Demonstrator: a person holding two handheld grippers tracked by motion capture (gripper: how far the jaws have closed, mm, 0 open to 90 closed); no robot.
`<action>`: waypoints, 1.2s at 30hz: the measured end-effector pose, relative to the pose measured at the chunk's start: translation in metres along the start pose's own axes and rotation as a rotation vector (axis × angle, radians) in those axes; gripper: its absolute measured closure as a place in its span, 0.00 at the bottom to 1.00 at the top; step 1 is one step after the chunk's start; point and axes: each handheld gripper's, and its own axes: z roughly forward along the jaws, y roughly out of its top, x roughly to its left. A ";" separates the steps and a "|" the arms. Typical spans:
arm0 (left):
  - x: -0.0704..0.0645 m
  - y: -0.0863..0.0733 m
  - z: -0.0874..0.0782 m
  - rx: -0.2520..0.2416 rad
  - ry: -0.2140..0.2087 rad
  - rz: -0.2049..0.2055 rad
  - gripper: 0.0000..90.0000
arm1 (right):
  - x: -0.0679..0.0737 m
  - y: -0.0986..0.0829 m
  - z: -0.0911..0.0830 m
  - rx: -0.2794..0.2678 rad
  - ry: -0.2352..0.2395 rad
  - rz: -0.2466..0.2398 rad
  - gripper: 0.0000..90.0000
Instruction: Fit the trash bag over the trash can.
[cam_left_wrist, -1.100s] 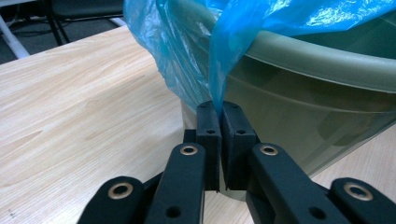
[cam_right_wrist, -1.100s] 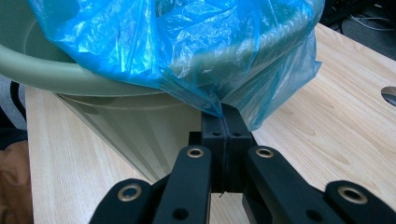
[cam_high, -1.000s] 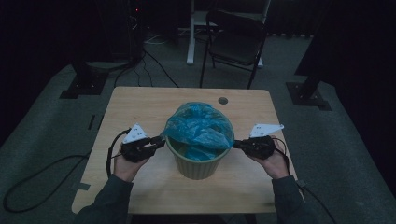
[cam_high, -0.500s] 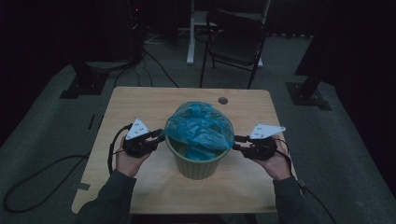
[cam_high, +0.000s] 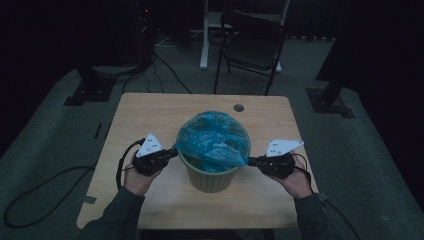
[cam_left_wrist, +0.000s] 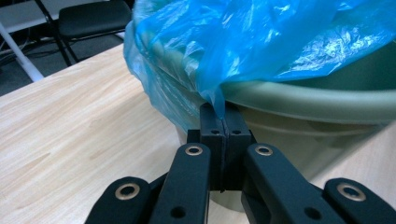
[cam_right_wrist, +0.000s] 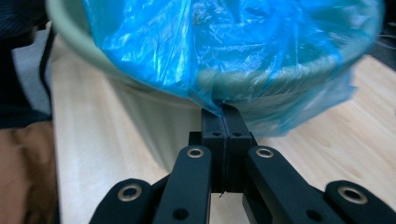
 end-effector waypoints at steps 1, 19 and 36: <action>-0.002 -0.001 -0.001 0.001 -0.007 0.004 1.00 | 0.001 0.000 0.001 0.006 0.008 -0.004 1.00; -0.016 -0.007 -0.001 -0.006 -0.029 0.013 1.00 | 0.007 0.000 0.010 0.018 0.083 -0.008 1.00; -0.023 -0.014 0.001 -0.015 -0.049 -0.004 1.00 | 0.009 -0.001 0.015 0.010 0.102 0.001 1.00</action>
